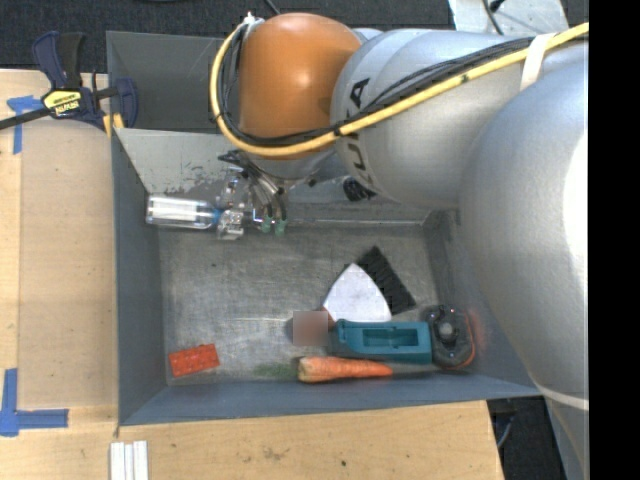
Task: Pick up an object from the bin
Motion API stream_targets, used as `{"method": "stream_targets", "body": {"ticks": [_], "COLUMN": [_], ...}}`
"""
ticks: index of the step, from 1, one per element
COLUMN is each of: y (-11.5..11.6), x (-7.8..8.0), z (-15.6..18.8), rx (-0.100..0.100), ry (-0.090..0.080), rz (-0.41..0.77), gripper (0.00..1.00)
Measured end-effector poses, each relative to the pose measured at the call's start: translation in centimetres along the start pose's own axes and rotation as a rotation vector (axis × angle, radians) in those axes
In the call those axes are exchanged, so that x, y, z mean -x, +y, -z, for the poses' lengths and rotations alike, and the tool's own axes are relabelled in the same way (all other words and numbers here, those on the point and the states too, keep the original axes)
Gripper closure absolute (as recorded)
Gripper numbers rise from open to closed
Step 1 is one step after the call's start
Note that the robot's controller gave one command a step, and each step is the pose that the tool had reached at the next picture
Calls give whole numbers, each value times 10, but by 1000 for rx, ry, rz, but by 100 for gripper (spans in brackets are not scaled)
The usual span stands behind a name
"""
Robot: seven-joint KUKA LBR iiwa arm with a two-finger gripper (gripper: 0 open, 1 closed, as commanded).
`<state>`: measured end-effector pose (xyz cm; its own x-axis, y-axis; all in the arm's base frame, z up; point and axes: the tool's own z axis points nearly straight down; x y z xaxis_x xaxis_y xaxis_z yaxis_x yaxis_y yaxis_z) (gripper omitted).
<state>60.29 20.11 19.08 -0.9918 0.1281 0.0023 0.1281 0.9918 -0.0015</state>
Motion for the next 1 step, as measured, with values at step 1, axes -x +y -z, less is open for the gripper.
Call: {"method": "stream_targets", "body": {"ticks": [1], "y": [3], "x": [-10], "z": [51], "rx": [3], "ry": [-5], "rz": [13], "gripper": [100]}}
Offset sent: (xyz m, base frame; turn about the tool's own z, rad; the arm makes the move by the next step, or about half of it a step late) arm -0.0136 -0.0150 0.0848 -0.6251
